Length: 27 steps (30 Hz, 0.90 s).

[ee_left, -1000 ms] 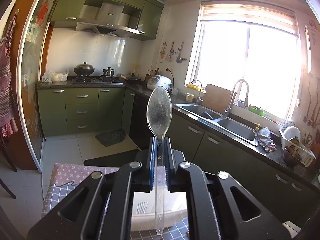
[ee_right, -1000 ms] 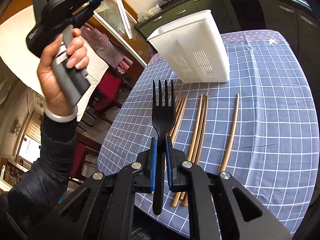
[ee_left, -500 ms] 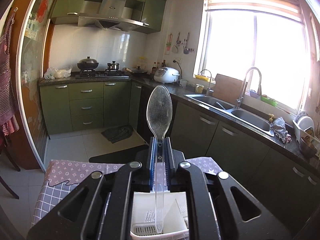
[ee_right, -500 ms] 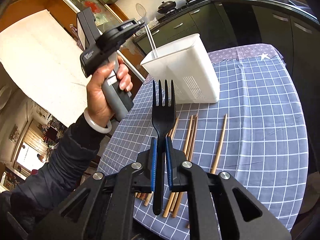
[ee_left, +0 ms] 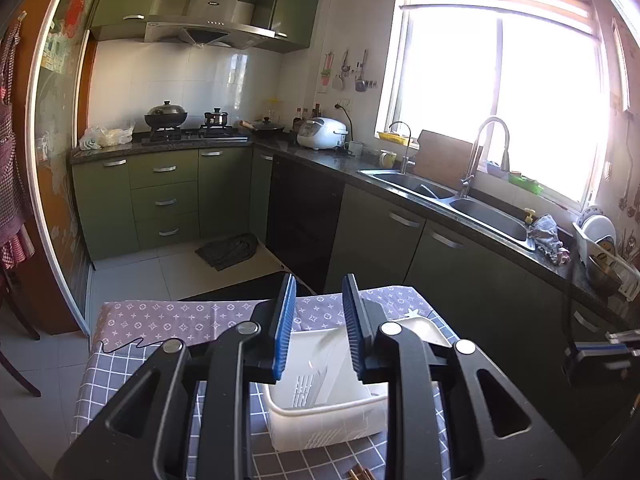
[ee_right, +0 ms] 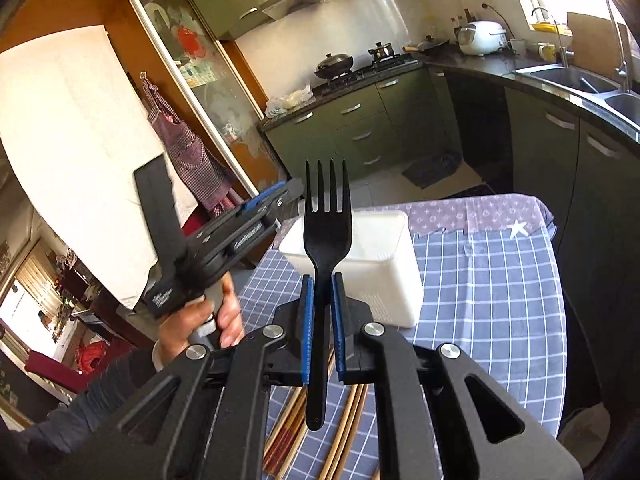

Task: Organize utensils
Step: 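Lower the black fork into the white caddy and open the right tool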

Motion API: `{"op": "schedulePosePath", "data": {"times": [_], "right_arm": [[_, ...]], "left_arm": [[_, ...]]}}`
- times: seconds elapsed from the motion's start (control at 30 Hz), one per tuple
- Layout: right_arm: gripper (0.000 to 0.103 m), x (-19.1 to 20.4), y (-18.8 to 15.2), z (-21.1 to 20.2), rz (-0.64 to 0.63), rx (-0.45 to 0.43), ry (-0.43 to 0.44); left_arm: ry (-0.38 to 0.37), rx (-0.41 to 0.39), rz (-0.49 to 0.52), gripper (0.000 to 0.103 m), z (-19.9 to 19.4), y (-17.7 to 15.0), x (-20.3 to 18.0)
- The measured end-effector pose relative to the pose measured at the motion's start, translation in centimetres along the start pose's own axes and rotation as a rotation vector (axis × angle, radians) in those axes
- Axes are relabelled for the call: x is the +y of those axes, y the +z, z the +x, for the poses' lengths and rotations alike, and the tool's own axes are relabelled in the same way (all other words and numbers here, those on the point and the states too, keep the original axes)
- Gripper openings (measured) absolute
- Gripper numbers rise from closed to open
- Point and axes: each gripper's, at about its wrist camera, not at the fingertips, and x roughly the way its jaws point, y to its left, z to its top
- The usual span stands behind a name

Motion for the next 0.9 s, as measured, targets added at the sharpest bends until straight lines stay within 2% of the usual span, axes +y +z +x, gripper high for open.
{"op": "schedulePosePath", "data": {"times": [0.2,0.27,0.33,0.4,0.5,0.63,0.9], "right_arm": [[0.01,1.0,5.5,2.0,-0.039,-0.137,-0.069],[0.01,1.0,6.8,3.3,-0.055,-0.178,-0.113],[0.01,0.8,7.5,4.9,-0.069,-0.19,-0.169],[0.01,0.4,7.7,6.7,-0.08,-0.188,-0.21],[0.01,-0.5,7.0,9.0,-0.101,-0.179,-0.269],[0.01,-1.6,5.1,11.0,-0.117,-0.149,-0.277],[0.012,-1.1,1.1,11.1,-0.177,-0.129,-0.292]], "left_arm": [[0.002,-0.014,-0.013,0.024,-5.5,-0.8,1.2],[0.015,-0.01,-0.011,0.028,-7.4,-1.5,1.5],[0.031,-0.004,-0.008,0.037,-9.1,-2.6,1.8],[0.046,0.004,0.002,0.038,-10.6,-3.7,2.1],[0.068,0.029,0.009,0.041,-12.0,-5.3,2.7],[0.078,0.072,-0.006,0.041,-12.6,-6.7,3.6],[0.075,0.12,-0.005,0.043,-12.2,-8.0,3.3]]}}
